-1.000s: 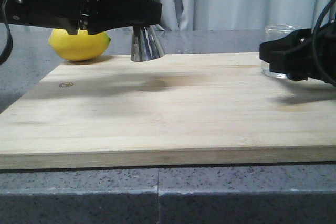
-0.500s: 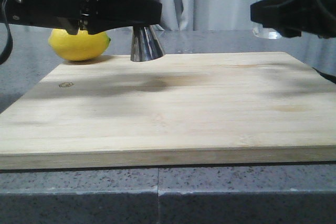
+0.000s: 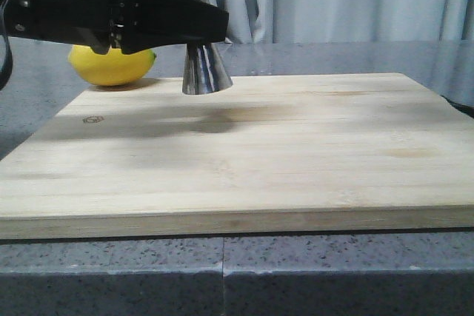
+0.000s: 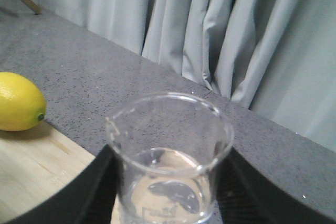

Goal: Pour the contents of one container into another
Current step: 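Lift the beaker with the right gripper toward the held jigger, then position the beaker spout above the jigger's upper cup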

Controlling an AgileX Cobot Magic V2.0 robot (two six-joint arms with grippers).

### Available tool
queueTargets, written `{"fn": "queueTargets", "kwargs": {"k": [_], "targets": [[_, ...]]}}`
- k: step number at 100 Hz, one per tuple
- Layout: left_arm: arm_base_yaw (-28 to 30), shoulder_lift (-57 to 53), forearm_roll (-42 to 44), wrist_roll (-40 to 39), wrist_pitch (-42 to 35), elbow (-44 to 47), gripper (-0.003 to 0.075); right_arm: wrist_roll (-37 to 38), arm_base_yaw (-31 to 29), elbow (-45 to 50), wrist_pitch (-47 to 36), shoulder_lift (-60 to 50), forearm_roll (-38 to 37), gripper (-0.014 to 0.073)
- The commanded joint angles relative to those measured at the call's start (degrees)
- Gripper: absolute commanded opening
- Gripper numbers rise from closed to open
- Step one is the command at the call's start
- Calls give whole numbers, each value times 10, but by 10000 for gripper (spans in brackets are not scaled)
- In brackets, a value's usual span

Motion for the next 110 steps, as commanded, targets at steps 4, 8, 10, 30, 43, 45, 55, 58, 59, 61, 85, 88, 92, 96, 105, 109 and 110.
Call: {"fn": "queueTargets", "kwargs": {"k": [4, 8, 10, 30, 43, 45, 55, 58, 59, 61, 85, 88, 92, 96, 105, 109, 110], "targets": [[-6, -27, -13, -14, -86, -16, -2, -5, 18, -44, -12, -20, -22, 149], [-6, -27, -12, -19, -86, -16, -2, -5, 25, -53, 0, -20, -27, 149], [-6, -27, -10, -19, -85, -16, -2, -5, 27, -58, 5, -20, -29, 149], [-6, -27, 5, -37, -80, -16, -2, -5, 39, -87, 32, -20, -52, 149], [-6, -27, 18, -44, -68, -16, -2, -5, 51, -100, 65, -20, -70, 149], [-6, -27, 18, -46, -66, -16, -2, -5, 53, -101, 67, -20, -71, 149], [-6, -27, 27, -54, -58, -16, -2, -5, 61, -102, 71, -20, -76, 147], [-6, -27, 30, -54, -57, -17, -2, -5, 63, -102, 73, -20, -82, 143], [-6, -27, 30, -54, -57, -17, -2, -5, 65, -102, 73, -20, -82, 143], [-6, -27, 30, -55, -56, -17, -2, -5, 66, -102, 74, -20, -84, 142], [-6, -27, 31, -64, -55, -17, -2, -5, 90, -112, 100, -20, -100, 142], [-6, -27, 31, -64, -53, -17, -2, -5, 94, -115, 106, -20, -104, 142], [-6, -27, 31, -64, -51, -17, -2, -5, 97, -122, 115, -20, -112, 142], [-6, -27, 32, -64, -51, -17, -2, -5, 102, -126, 120, -20, -120, 142], [-6, -27, 32, -64, -51, -17, -2, -5, 111, -137, 134, -20, -134, 142], [-6, -27, 32, -64, -51, -17, -2, -5, 117, -143, 142, -20, -141, 142], [-6, -27, 32, -64, -51, -17, -2, -5, 117, -144, 146, -20, -142, 142]]}}
